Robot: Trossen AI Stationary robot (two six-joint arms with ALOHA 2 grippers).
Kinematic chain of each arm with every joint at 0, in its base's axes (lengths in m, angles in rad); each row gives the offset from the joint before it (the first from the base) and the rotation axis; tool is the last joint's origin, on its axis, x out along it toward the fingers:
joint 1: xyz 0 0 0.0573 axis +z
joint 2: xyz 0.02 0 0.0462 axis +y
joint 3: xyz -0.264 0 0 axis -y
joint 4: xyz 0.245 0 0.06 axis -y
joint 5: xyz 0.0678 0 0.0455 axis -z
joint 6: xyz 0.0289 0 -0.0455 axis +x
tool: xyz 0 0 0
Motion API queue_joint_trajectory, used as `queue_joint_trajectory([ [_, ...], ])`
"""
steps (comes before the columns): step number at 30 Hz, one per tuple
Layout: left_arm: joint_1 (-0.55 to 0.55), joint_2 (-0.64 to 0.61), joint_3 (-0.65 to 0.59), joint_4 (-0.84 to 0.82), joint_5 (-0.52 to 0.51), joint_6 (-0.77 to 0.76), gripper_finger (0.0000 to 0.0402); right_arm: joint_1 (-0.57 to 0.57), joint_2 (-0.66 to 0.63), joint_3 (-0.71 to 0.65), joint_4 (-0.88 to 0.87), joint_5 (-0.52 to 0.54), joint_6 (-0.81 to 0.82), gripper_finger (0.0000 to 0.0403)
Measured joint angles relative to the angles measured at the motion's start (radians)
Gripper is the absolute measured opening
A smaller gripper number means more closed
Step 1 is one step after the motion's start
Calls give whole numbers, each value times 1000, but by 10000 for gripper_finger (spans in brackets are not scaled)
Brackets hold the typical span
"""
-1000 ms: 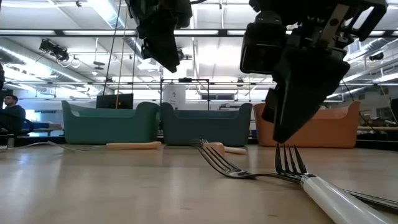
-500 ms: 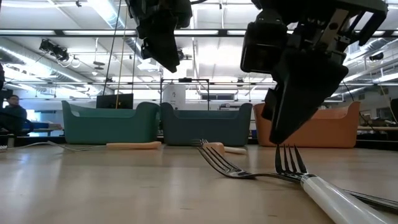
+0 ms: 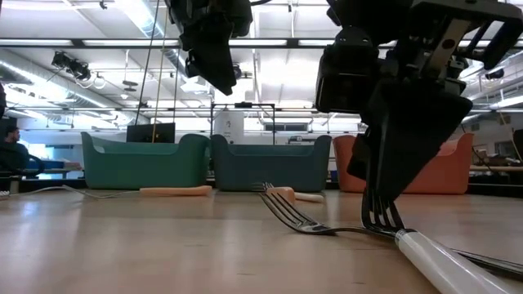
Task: Sort silverware by color (type)
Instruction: Put the bottom white fork in the orange bin
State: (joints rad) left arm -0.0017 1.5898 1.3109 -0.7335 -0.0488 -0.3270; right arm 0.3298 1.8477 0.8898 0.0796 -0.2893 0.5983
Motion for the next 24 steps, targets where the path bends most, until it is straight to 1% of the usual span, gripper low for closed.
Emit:
queue_joint_trajectory([
  [3,0,0,0,0,0,5,142,-2,0,0,-3,0,-4,72],
  [6,0,0,0,-1,0,9,142,-4,0,0,-6,-2,-6,24],
  [7,0,0,0,-1,0,9,142,-5,-1,1,-4,-7,-8,14],
  [12,0,0,0,-2,0,9,142,-13,-2,2,-19,-27,-12,11],
  [18,13,0,0,-11,-1,-2,142,-44,-5,2,-32,-127,-1,5],
  [24,47,0,0,-21,-2,-2,142,-80,-75,0,-47,-178,-23,2],
])
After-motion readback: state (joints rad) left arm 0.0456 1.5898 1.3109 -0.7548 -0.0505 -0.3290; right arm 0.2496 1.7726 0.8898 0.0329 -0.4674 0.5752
